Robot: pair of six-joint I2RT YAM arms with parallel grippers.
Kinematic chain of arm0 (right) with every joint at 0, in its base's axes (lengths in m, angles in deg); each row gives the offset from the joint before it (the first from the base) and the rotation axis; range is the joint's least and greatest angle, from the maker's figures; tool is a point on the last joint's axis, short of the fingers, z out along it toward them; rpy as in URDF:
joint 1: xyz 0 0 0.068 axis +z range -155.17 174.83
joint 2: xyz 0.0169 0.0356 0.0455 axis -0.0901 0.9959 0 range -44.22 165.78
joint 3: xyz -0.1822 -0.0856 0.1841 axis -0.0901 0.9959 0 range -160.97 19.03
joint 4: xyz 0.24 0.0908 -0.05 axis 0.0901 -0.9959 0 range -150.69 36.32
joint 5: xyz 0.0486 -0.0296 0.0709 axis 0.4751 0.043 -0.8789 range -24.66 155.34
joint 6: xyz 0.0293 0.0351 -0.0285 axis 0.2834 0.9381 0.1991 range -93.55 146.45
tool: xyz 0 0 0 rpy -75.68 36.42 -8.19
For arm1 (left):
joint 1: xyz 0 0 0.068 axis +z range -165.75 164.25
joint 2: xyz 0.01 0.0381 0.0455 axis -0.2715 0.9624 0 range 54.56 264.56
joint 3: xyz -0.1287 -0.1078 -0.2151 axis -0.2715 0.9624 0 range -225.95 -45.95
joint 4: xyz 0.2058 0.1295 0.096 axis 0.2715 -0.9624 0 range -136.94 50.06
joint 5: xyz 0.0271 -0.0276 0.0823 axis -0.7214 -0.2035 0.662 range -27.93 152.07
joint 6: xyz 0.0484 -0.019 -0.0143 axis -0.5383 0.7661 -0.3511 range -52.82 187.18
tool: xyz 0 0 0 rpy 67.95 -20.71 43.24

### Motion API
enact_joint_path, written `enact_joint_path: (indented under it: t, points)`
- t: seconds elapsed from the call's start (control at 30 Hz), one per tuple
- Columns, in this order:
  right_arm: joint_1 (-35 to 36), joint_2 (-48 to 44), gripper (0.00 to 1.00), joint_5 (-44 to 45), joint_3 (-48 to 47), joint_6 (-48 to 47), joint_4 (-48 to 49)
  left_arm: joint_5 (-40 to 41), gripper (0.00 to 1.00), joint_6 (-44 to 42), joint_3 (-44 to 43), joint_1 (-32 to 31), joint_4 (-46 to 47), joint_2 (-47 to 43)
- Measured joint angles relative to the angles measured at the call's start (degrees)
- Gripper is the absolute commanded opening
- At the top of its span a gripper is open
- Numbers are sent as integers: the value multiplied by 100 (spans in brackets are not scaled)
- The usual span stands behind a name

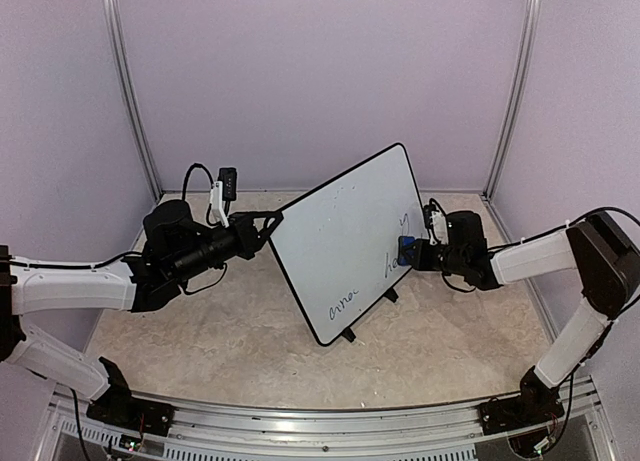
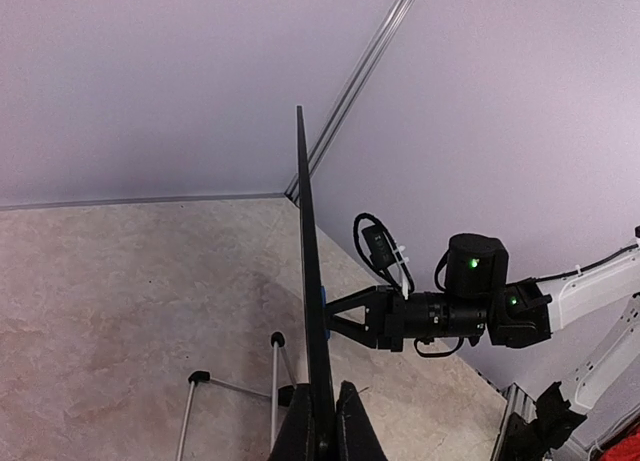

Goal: Erase the whiteboard
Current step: Erase the whiteboard at the center of the board.

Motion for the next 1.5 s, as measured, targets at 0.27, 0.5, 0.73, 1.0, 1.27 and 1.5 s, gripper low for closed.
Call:
enact_joint_path:
  t: [0.27,0.5,0.73,1.0,1.27,1.5]
  points:
    - [2,15,23,-50,76,61,-111,-20,0,2,9,0,20,2]
    - [-35,83,23,50,-654,39,-503,44,0,37,26,0,22,0]
    - [-142,122,23,59,-901,103,-404,44,0,35,55,0,59,-9]
    - [-157,181,23,-15,-271,356,293,50,0,44,74,0,59,-31]
    - [-184,275,23,-76,125,472,472,42,0,46,76,0,63,-33]
    - [-190,302,23,-72,-446,341,-116,87,0,74,81,0,61,-33]
